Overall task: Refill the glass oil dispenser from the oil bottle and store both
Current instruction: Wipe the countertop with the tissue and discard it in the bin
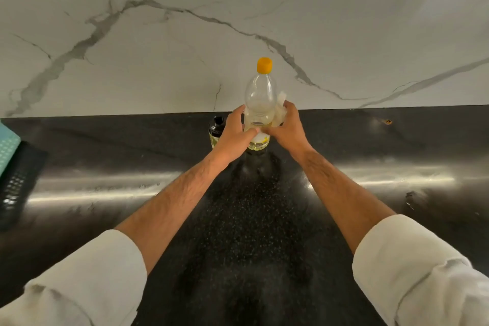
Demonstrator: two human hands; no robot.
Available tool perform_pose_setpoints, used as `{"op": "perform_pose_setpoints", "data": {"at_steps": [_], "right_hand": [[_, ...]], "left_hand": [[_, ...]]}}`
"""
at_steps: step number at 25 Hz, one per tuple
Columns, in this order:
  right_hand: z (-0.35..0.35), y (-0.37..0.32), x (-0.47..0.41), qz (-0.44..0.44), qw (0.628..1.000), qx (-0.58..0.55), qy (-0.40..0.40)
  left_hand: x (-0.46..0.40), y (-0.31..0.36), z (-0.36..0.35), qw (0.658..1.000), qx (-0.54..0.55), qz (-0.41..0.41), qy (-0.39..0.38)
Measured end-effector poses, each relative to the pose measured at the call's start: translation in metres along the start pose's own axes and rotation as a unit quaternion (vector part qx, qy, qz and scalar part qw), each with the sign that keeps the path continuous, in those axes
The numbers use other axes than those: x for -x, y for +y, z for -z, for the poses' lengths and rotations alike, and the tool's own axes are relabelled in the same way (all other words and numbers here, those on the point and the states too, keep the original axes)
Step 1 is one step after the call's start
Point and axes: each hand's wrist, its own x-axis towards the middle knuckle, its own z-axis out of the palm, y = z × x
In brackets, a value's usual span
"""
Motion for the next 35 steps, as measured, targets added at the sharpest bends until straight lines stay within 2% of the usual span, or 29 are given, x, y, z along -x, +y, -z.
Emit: {"op": "perform_pose_setpoints", "data": {"at_steps": [3,5,7,9,12,14,16,18,20,23,27,30,33,35], "right_hand": [[0.020,0.019,0.024,-0.079,0.987,-0.108,0.092],[0.019,0.039,0.057,-0.127,0.974,-0.129,0.134],[0.004,0.058,0.102,-0.135,0.983,-0.103,0.069],[-0.009,0.063,0.148,-0.128,0.988,-0.091,-0.011],[-0.018,0.056,0.182,-0.149,0.982,-0.114,-0.037],[-0.023,0.051,0.193,-0.146,0.984,-0.088,-0.049],[-0.026,0.049,0.199,-0.141,0.985,-0.087,-0.047],[-0.028,0.048,0.208,-0.129,0.990,-0.056,-0.009],[-0.032,0.047,0.219,-0.072,0.996,0.031,0.038],[-0.045,0.051,0.228,-0.032,0.999,0.030,-0.018],[-0.049,0.048,0.214,-0.057,0.997,0.017,-0.045],[-0.055,0.040,0.205,-0.027,0.995,0.029,-0.096],[-0.059,0.038,0.198,-0.029,0.994,0.037,-0.098],[-0.061,0.040,0.197,-0.040,0.991,0.034,-0.120]], "left_hand": [[0.030,0.002,-0.004,1.000,0.011,0.004,0.007],[0.057,-0.013,-0.007,0.999,0.030,0.004,0.020],[0.088,-0.036,-0.013,0.998,0.055,0.032,0.008],[0.117,-0.053,-0.021,0.988,0.107,0.103,-0.038],[0.148,-0.066,-0.026,0.970,0.152,0.172,-0.078],[0.161,-0.072,-0.025,0.973,0.139,0.175,-0.057],[0.170,-0.078,-0.025,0.978,0.122,0.167,0.011],[0.175,-0.083,-0.026,0.981,0.088,0.157,0.076],[0.177,-0.086,-0.028,0.981,0.058,0.152,0.108],[0.180,-0.085,-0.027,0.982,0.083,0.139,0.102],[0.185,-0.082,-0.019,0.951,0.246,0.176,0.060],[0.182,-0.085,-0.009,0.950,0.232,0.202,0.059],[0.179,-0.090,0.001,0.946,0.254,0.176,0.102],[0.178,-0.095,0.009,0.942,0.282,0.157,0.089]]}}
